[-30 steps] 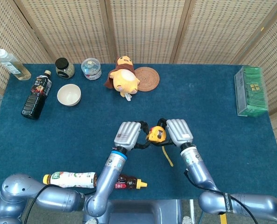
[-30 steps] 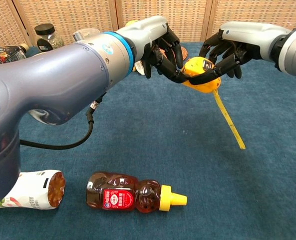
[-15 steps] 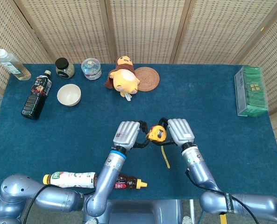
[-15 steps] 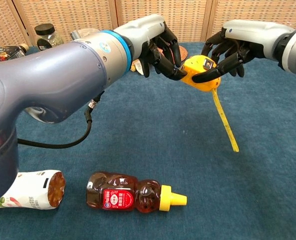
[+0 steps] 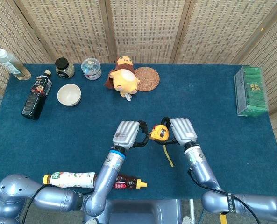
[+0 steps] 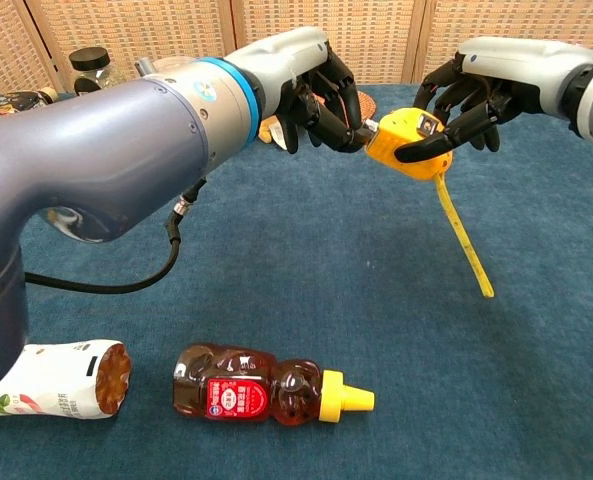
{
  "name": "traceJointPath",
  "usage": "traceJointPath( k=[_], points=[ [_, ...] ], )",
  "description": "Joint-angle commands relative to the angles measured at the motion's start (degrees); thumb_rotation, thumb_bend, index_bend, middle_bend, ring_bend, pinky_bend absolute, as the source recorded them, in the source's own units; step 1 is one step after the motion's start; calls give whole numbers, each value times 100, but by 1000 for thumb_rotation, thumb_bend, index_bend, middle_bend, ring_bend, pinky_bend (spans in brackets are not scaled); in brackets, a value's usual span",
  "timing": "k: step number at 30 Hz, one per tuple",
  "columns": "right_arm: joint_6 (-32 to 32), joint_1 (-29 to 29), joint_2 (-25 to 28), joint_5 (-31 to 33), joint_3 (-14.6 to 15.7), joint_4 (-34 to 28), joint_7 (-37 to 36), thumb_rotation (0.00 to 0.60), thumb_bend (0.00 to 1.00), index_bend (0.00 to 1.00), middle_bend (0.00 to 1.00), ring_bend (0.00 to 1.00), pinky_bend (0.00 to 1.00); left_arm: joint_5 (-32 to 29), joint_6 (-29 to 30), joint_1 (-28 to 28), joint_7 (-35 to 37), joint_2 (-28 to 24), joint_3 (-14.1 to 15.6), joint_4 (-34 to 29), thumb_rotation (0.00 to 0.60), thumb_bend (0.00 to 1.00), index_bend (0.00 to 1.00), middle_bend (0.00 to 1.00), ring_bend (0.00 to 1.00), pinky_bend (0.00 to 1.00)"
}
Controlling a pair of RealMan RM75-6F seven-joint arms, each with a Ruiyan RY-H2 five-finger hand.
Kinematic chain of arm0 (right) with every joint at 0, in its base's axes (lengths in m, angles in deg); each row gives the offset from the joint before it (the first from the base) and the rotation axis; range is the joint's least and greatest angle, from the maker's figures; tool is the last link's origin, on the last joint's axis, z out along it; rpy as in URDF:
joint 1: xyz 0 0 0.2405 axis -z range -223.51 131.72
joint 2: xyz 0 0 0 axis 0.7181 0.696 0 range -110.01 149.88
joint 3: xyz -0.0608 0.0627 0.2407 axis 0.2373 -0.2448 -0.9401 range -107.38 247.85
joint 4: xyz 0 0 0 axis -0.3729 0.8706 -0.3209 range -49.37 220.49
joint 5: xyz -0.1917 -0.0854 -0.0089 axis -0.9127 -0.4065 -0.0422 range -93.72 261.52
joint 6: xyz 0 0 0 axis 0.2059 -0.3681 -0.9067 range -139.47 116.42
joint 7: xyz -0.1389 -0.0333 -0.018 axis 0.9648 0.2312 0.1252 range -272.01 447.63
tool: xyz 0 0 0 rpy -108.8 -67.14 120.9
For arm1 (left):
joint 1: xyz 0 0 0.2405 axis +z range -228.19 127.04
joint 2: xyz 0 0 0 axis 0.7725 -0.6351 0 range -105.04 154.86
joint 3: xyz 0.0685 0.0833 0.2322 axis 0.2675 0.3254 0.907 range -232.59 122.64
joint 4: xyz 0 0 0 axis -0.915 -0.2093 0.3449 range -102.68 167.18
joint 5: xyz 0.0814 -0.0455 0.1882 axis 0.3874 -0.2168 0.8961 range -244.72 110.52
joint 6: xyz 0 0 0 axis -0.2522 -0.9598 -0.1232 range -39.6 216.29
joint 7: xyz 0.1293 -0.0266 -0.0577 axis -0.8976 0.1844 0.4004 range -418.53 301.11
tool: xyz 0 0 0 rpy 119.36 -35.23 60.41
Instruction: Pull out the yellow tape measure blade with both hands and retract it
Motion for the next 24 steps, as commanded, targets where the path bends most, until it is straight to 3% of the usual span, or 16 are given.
traceJointPath(
  k=[1,24],
  points=[
    [6,8,8,-7,7,4,-11,375,246,557,591,684,623,15,-6,-3,2,-1,1,-5,543,387,498,475,465,523],
    [84,97,128,-34,15,78,-181,376,246,565,600,691,627,4,-182,96,86,-221,54,-73,550,452,558,518,484,526]
  ],
)
